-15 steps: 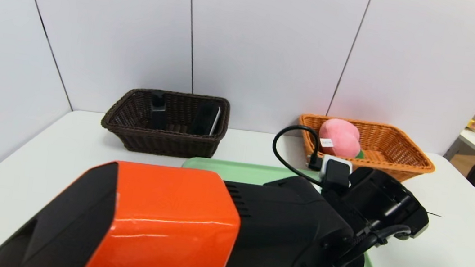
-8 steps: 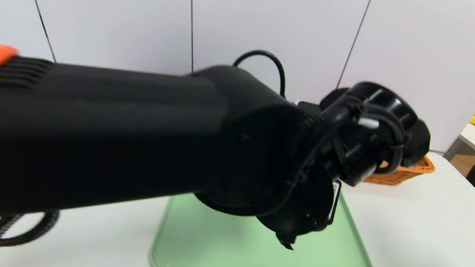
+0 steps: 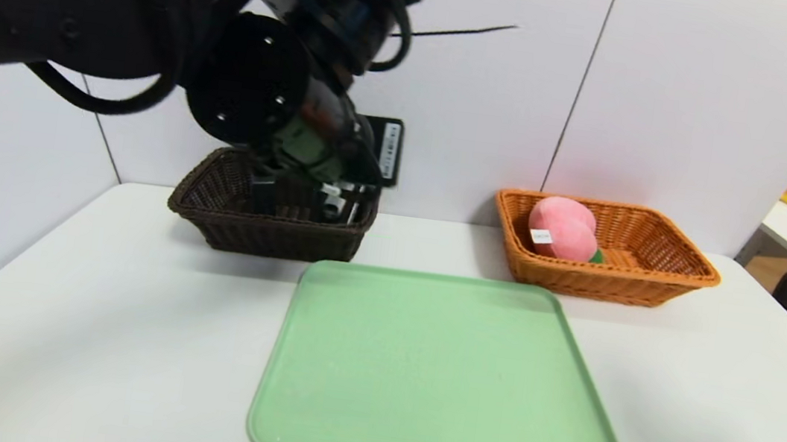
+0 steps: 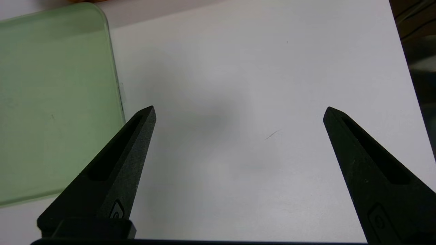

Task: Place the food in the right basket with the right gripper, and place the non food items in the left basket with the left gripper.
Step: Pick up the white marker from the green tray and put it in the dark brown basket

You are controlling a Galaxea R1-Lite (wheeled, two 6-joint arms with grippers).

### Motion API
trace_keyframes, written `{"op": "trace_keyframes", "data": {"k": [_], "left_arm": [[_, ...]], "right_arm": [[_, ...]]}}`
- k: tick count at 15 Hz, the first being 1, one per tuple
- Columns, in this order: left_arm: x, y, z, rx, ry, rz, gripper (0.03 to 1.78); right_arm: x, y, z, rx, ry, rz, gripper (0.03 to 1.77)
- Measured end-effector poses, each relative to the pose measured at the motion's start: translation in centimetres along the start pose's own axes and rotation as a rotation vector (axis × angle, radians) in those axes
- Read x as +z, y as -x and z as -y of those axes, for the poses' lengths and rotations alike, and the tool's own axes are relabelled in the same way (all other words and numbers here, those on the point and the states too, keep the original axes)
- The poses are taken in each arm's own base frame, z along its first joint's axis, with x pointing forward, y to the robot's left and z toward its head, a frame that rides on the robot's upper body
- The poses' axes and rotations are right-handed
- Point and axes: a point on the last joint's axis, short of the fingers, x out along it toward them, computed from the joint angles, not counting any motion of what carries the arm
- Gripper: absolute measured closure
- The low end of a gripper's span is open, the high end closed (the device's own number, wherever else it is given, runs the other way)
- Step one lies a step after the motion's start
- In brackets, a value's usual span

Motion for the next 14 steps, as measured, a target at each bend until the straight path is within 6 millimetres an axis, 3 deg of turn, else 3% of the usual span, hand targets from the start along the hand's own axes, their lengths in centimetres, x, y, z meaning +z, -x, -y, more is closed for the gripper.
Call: {"op": "trace_keyframes", "data": {"k": [4,6,14], "left_arm": [[2.4,-3.1,-6.6,0.102,0.087,-0.007,1.6],[3.0,-5.2,-8.6,0.124,0.143,0.003,1.6],[1.6,-13.2,-8.8,0.155,0.223,-0.001,1.6]], "right_arm": [[-0.4,0.3,0.0,0.0,0.003,-0.005,0.1],[-0.7,0.4,0.0,0.002,0.006,-0.007,0.1],[-1.6,1.3,-0.2,0.009,0.015,-0.004,0.1]]}}
